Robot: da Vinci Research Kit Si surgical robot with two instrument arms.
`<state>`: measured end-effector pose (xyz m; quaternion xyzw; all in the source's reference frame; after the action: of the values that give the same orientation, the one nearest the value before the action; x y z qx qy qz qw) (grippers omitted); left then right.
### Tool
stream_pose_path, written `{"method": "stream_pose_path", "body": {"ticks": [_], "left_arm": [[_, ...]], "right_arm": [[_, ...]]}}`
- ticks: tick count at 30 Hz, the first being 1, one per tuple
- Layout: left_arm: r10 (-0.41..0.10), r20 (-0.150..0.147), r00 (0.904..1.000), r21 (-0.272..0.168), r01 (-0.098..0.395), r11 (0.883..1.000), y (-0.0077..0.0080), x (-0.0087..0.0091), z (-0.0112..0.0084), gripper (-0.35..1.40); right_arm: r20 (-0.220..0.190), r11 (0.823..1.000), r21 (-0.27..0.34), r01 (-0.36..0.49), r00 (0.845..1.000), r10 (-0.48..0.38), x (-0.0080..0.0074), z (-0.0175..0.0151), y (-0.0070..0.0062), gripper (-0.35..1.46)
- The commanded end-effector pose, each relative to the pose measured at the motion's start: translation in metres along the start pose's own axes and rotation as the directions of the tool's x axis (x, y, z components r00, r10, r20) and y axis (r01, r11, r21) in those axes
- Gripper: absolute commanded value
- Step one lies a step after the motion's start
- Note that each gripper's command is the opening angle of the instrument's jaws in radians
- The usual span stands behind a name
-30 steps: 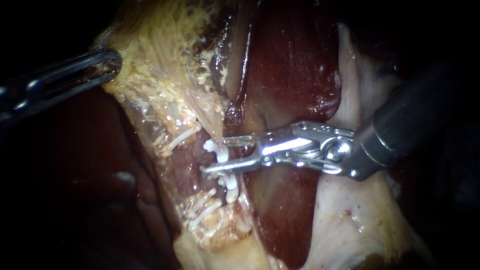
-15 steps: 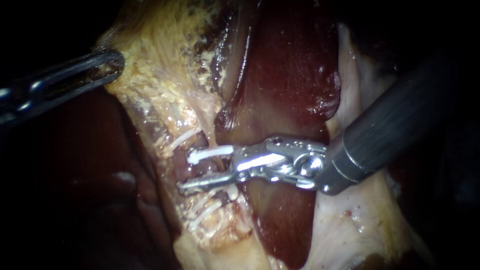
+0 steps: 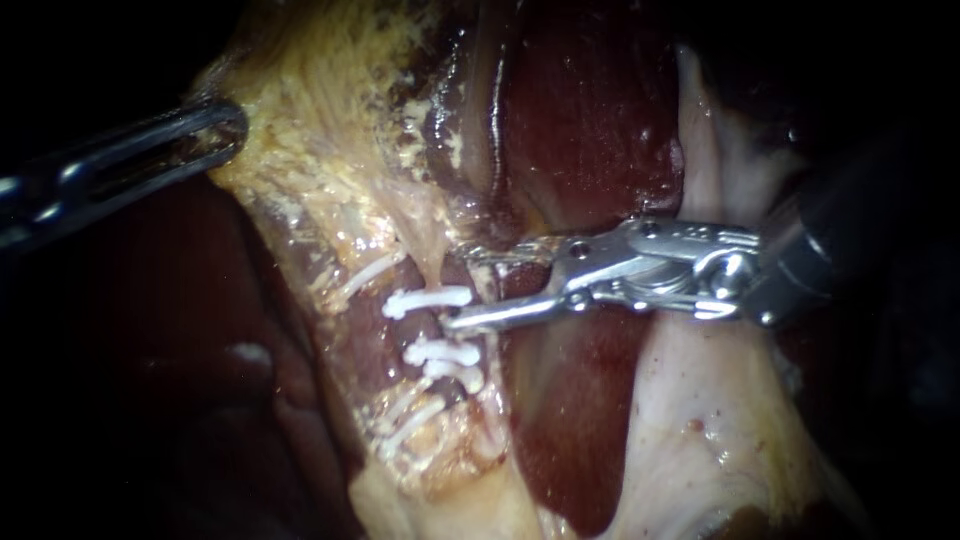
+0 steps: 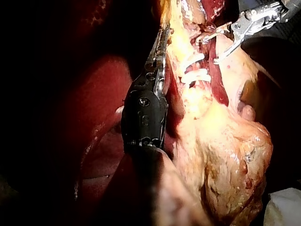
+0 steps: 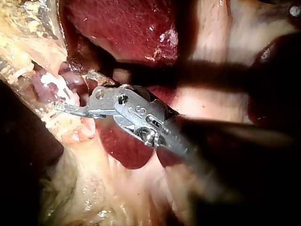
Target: Going back third clip right tube
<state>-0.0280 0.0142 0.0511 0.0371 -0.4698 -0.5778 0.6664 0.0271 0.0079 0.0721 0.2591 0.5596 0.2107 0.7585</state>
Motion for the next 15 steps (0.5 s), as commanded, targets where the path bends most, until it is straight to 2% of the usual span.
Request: {"method": "stream_pose_path", "body": {"ticks": [1, 7, 11, 15], "left_arm": [[0.0, 0.0, 1.0, 0.0, 0.0, 1.0, 0.0, 0.0, 0.0, -0.35], [0.0, 0.0, 1.0, 0.0, 0.0, 1.0, 0.0001, 0.0, 0.0, -0.35], [0.0, 0.0, 1.0, 0.001, 0.0, 1.0, 0.0001, 0.0, 0.0001, -0.35], [0.001, 0.0, 1.0, 0.001, -0.001, 1.0, 0.0002, 0.0001, 0.0002, -0.35]], "right_arm": [[0.002, 1.0, 0.006, 0.023, 1.0, -0.023, 0.0, -0.0004, -0.0002, 0.6], [0.004, 0.991, 0.032, 0.13, 0.991, -0.13, 0.0003, -0.0033, -0.0019, 0.6], [0.002, 0.977, 0.047, 0.206, 0.978, -0.206, 0.0015, -0.0056, -0.0031, 0.6], [0.0, 0.965, 0.055, 0.258, 0.966, -0.258, 0.0027, -0.0069, -0.0037, 0.6]]}}
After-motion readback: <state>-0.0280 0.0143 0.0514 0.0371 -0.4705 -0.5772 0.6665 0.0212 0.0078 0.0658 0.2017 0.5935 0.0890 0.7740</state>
